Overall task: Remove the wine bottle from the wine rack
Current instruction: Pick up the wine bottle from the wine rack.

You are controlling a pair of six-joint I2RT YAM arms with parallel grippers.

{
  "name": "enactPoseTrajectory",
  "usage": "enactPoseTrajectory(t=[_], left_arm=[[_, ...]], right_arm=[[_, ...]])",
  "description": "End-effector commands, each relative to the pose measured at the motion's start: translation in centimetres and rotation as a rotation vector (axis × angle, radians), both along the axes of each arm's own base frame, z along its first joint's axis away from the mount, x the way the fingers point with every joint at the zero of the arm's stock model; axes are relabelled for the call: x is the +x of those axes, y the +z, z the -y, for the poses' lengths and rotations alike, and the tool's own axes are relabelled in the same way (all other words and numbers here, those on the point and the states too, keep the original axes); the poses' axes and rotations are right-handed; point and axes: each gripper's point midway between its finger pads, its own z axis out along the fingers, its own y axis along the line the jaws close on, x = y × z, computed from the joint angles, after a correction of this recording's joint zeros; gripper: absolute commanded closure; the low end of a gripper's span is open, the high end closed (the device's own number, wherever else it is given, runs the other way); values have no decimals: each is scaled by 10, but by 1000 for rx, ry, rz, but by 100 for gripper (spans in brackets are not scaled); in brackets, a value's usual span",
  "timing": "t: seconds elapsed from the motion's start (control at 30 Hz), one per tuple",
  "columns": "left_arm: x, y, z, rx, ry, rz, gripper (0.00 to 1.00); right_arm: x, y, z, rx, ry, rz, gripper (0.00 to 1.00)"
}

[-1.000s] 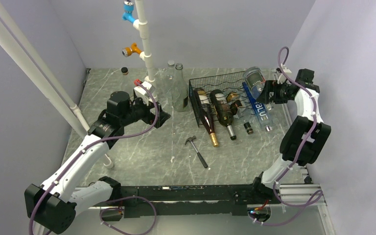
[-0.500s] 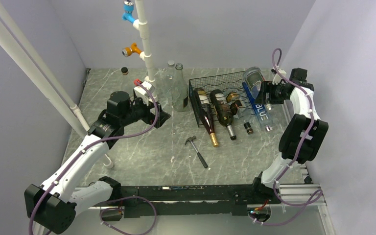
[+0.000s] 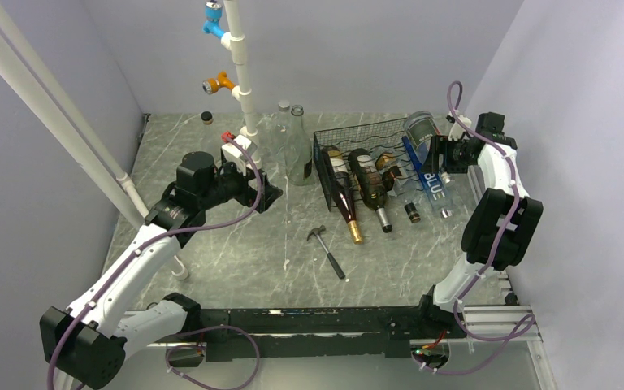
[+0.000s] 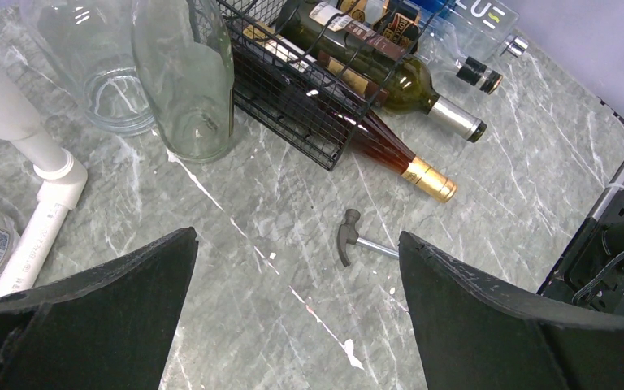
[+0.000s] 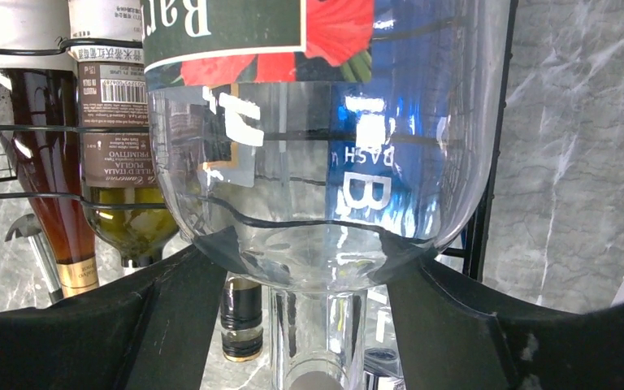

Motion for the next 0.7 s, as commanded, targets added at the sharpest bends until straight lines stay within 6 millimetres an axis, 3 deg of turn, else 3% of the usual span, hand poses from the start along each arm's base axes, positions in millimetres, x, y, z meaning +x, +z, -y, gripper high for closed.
enactPoseTrajectory(t=[0.0, 0.13, 0.3, 0.53, 0.67], left_arm=[[0, 31, -1, -21, -2, 86, 1], [0, 31, -1, -20, -1, 87, 1], [0, 31, -1, -19, 1, 86, 1], [0, 30, -1, -17, 1, 86, 1], [1, 30, -1, -16, 1, 87, 1]], right_arm=[[7, -5, 13, -59, -33, 13, 30], [6, -6, 11, -58, -28, 7, 32], [5, -3, 11, -61, -28, 13, 43], [4, 5, 7, -48, -22, 39, 84], [5, 18, 4, -33, -18, 74, 96]])
